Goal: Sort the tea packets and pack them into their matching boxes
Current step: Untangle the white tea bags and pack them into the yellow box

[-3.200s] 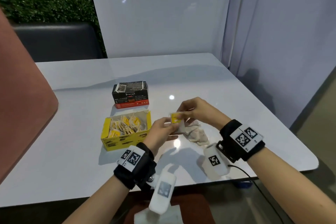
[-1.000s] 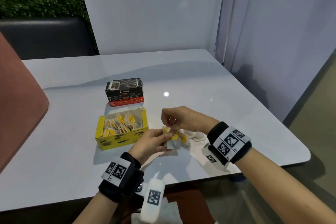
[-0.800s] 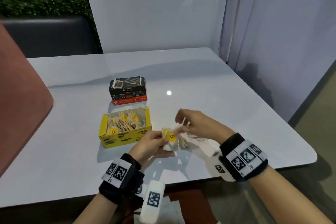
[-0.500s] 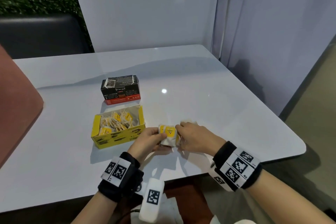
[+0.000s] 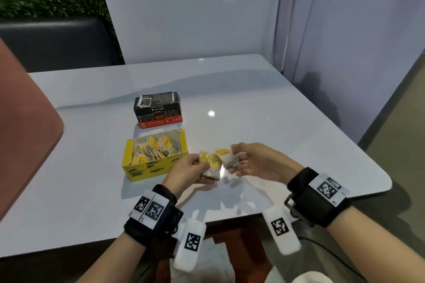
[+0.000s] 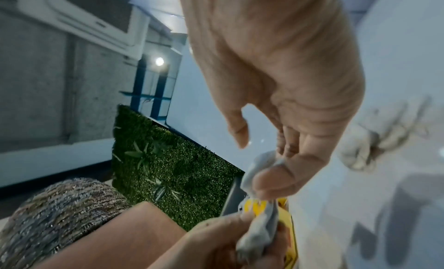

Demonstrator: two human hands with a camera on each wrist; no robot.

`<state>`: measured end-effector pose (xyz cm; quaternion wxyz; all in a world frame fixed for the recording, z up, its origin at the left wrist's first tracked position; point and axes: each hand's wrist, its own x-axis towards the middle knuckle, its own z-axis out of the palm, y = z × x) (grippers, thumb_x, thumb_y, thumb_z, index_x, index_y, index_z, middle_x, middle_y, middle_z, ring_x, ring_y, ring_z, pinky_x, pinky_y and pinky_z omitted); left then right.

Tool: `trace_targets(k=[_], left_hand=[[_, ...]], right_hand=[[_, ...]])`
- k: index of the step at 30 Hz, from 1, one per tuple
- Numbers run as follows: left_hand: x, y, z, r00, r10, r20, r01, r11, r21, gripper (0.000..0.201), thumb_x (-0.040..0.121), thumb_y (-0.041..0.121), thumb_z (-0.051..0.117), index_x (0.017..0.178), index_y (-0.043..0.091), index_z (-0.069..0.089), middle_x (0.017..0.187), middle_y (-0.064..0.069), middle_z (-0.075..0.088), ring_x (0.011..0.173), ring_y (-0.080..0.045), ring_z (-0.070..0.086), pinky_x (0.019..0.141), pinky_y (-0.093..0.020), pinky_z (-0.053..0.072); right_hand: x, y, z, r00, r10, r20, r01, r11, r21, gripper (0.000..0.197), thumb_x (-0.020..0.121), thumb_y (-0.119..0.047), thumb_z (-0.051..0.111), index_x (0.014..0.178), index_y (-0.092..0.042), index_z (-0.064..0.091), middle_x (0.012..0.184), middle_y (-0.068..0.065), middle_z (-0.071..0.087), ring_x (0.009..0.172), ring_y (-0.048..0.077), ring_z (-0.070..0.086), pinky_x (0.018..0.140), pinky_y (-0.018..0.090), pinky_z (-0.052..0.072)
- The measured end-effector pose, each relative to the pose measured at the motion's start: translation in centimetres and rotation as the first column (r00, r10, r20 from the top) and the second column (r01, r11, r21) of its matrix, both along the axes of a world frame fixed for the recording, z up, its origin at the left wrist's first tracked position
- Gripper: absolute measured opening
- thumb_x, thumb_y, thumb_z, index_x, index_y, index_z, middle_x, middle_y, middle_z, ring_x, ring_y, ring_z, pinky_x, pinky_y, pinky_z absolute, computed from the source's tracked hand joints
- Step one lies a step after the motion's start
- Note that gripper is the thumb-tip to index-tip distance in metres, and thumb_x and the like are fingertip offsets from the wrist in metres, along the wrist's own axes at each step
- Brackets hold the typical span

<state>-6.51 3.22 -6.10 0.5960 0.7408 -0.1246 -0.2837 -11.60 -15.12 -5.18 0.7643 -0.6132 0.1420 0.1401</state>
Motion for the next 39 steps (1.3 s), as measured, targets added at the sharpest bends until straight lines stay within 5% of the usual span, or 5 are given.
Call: trace_targets(k=[9, 13, 23, 33, 39], left_hand=[[-0.1, 0.4, -0.3, 0.998, 0.064, -0.025, -0.064, 0.998, -0.021, 0.017, 0.093, -0.002, 0.045, 0.08, -0.002, 0.057, 0.068, -0.008, 0.069, 0.065, -0.025, 0.071, 0.062, -0.031, 0.059], [0.0, 0.0, -0.7, 0.997, 0.073, 0.005, -0.073, 0.997, 0.0, 0.019, 0.093, 0.001, 0.048, 0.101, -0.011, 0.06, 0.092, -0.022, 0.069, 0.063, -0.019, 0.071, 0.059, -0.025, 0.059], [-0.2, -0.3, -1.4, 0.993, 0.109, -0.044, -0.113, 0.99, -0.08, 0.023, 0.093, 0.004, 0.05, 0.108, -0.014, 0.048, 0.105, -0.032, 0.064, 0.075, -0.027, 0.069, 0.062, -0.026, 0.059], [-0.8, -0.5, -1.1, 0.981, 0.02, -0.194, -0.058, 0.98, -0.189, 0.041, 0.101, 0.023, 0.033, 0.115, -0.005, 0.059, 0.103, -0.024, 0.067, 0.079, -0.021, 0.07, 0.075, -0.028, 0.056], [-1.3, -0.2, -1.0, 0.954, -0.058, -0.294, -0.01, 0.974, -0.227, 0.038, 0.097, 0.023, 0.044, 0.1, -0.011, 0.062, 0.092, -0.024, 0.07, 0.084, -0.028, 0.07, 0.072, -0.024, 0.058]], right_hand=[[0.0, 1.9, -2.1, 0.964, -0.194, 0.182, 0.209, 0.976, -0.066, 0.019, 0.08, 0.003, 0.067, 0.096, 0.001, 0.059, 0.084, 0.013, 0.064, 0.069, 0.014, 0.065, 0.064, 0.017, 0.054], [-0.2, 3.4, -2.4, 0.945, -0.302, 0.122, 0.305, 0.952, -0.008, 0.039, 0.075, 0.005, 0.072, 0.109, 0.003, 0.052, 0.09, 0.017, 0.061, 0.071, 0.023, 0.069, 0.064, 0.025, 0.059], [-0.8, 3.8, -2.7, 0.981, -0.191, 0.02, 0.19, 0.949, -0.251, 0.032, 0.077, -0.014, 0.075, 0.102, -0.002, 0.06, 0.08, 0.012, 0.06, 0.054, 0.013, 0.058, 0.04, 0.019, 0.044], [-0.5, 3.0, -1.5, 0.981, -0.149, 0.126, 0.177, 0.951, -0.253, 0.034, 0.075, -0.01, 0.075, 0.103, 0.002, 0.06, 0.084, 0.01, 0.065, 0.068, 0.019, 0.063, 0.06, 0.026, 0.053], [-0.2, 4.6, -2.6, 0.987, -0.026, 0.161, 0.121, 0.779, -0.615, 0.031, 0.075, -0.016, 0.076, 0.094, -0.004, 0.055, 0.073, 0.003, 0.059, 0.054, 0.014, 0.06, 0.049, 0.018, 0.05]])
